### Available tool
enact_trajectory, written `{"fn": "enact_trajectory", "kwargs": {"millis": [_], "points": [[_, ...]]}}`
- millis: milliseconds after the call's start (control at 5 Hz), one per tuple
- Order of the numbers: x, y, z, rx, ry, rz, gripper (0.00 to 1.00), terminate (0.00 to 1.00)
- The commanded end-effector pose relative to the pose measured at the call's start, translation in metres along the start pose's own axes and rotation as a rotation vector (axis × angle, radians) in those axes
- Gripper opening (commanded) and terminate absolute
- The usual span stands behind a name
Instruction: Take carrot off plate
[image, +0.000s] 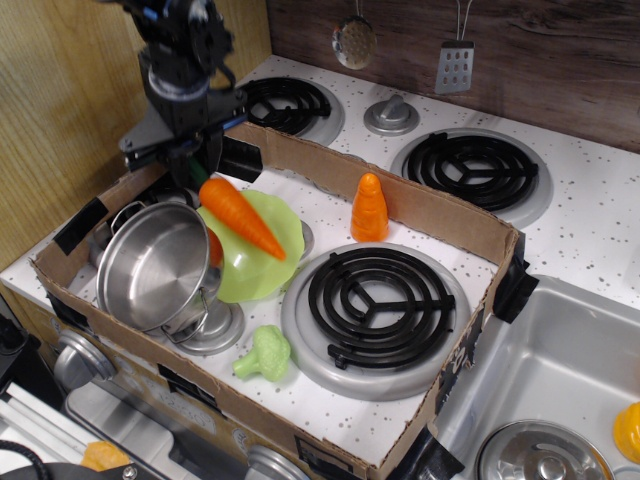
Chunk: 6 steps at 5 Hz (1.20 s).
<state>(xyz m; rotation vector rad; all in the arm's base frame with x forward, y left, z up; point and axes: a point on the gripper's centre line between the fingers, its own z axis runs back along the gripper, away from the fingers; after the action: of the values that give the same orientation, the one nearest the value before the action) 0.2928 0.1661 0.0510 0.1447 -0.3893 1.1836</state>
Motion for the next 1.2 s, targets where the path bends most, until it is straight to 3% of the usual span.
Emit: {"fn": "enact_trajectory", "kwargs": {"millis": [0,200,400,600,1000], "points": [[0.012,-0.014,0.034,-0.034,-0.011,0.122,0.00,0.00],[-0.003,-0.021,0.048,-0.032,0.013,0.147,0.00,0.00],[-0.019,-0.033,0.069,-0.022,-0.014,0.132,0.00,0.00],[-0.038,-0.042,0.083,-0.036,-0.046,0.035,0.00,0.00],[-0.075,-0.043,0.081,-0.045,-0.014,-0.105,0.00,0.00]]}}
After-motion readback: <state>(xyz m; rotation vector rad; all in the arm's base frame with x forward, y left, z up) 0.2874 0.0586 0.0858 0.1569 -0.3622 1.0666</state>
